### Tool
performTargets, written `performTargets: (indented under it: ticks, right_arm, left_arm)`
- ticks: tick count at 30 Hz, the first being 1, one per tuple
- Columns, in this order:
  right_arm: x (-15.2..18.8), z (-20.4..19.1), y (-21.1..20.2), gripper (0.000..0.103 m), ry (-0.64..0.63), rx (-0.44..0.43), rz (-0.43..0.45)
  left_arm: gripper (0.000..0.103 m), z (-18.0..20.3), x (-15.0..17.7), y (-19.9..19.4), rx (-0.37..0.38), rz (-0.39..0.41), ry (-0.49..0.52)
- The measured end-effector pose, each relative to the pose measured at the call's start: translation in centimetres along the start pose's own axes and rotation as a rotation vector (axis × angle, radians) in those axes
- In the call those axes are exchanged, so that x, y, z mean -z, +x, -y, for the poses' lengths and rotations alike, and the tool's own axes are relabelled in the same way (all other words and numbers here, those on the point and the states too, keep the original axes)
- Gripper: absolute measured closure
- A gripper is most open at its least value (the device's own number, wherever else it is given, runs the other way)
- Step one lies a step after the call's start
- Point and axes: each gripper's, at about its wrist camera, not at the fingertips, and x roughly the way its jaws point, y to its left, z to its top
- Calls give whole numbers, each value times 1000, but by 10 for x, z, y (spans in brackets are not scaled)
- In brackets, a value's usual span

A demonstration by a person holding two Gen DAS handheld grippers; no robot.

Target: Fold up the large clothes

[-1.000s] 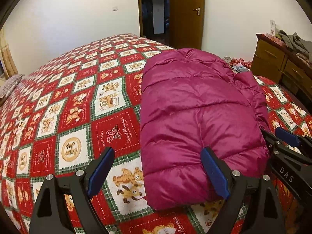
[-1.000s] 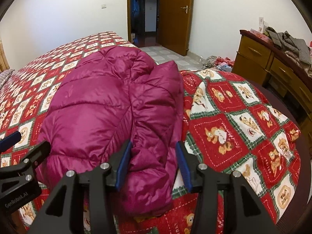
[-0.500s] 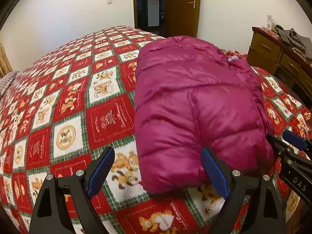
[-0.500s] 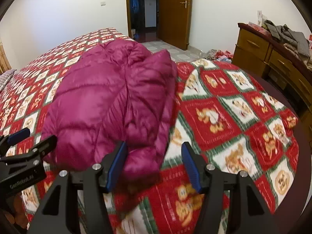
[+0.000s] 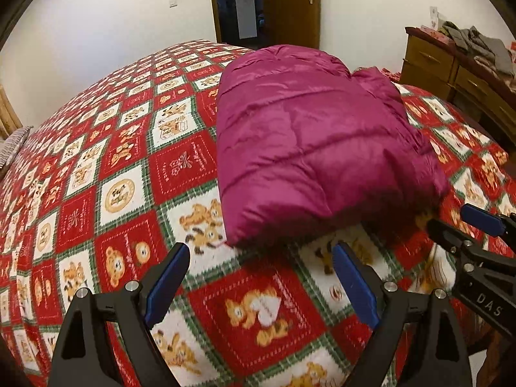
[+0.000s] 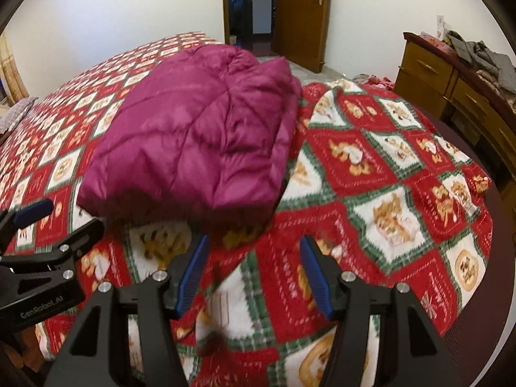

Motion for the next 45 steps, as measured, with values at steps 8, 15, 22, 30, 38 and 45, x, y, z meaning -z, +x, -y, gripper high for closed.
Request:
performTargets:
  ticks: [8, 15, 22, 30, 38, 45]
  right_arm:
    - [14, -2, -17, 38, 42, -80, -22]
    - [38, -4, -35, 30, 41, -148, -65]
    - [61, -5, -54, 26, 31, -204, -111]
    - [60, 1, -82, 26, 47, -208, -81]
    - [42, 2, -147, 18, 63, -219, 109]
    - [28, -5, -205, 9, 50, -143, 398]
  left_arm:
    - [12, 0, 21, -25, -14, 5, -7]
    - [12, -6, 43, -35, 12, -53, -59]
    - [12, -9, 62, -44, 41, -139, -94]
    - [12, -5, 72, -72, 22, -144, -50]
    - [12, -7, 53, -133, 49, 8, -62]
    - [12, -12, 28, -191, -18, 279, -96]
